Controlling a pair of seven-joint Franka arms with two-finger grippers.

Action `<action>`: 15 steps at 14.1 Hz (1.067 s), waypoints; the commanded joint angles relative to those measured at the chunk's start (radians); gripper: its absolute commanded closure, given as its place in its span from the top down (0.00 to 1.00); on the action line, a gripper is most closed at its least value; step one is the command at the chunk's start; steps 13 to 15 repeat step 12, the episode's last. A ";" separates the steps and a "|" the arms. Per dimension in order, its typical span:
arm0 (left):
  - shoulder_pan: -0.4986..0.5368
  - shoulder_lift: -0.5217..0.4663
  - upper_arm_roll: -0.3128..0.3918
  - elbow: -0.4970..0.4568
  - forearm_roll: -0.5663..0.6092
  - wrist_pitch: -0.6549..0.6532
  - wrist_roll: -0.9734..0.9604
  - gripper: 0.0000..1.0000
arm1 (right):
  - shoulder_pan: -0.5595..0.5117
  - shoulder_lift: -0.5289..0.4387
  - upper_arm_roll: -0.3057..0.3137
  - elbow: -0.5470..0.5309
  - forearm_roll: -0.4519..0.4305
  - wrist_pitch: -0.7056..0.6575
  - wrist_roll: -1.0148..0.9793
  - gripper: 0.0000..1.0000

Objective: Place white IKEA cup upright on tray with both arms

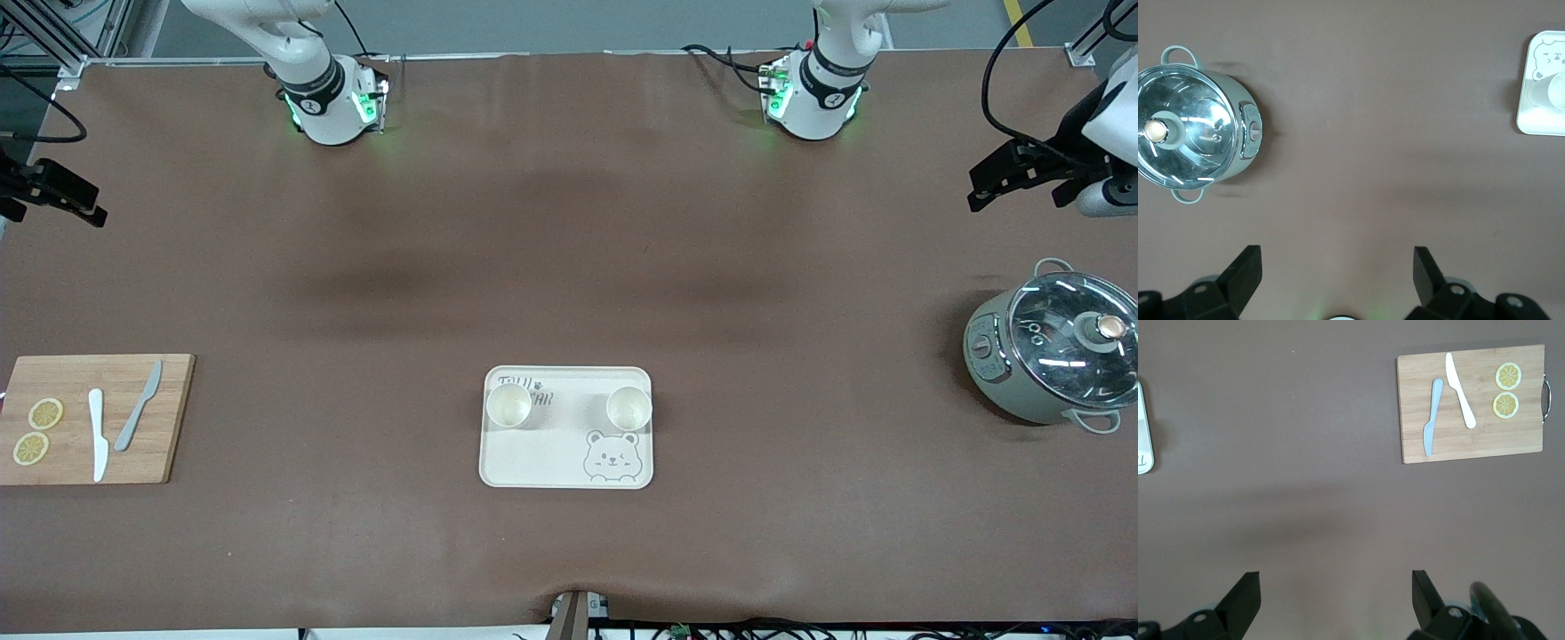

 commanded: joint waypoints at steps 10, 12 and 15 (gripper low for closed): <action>0.008 -0.003 0.002 0.056 -0.005 -0.048 0.014 1.00 | -0.008 0.024 0.011 0.060 0.012 -0.012 0.020 1.00; 0.005 0.000 0.002 0.055 -0.005 -0.048 0.014 1.00 | -0.008 0.023 0.011 0.060 0.021 -0.012 0.020 1.00; 0.005 0.000 0.002 0.055 -0.005 -0.048 0.014 1.00 | -0.008 0.023 0.011 0.060 0.021 -0.012 0.020 1.00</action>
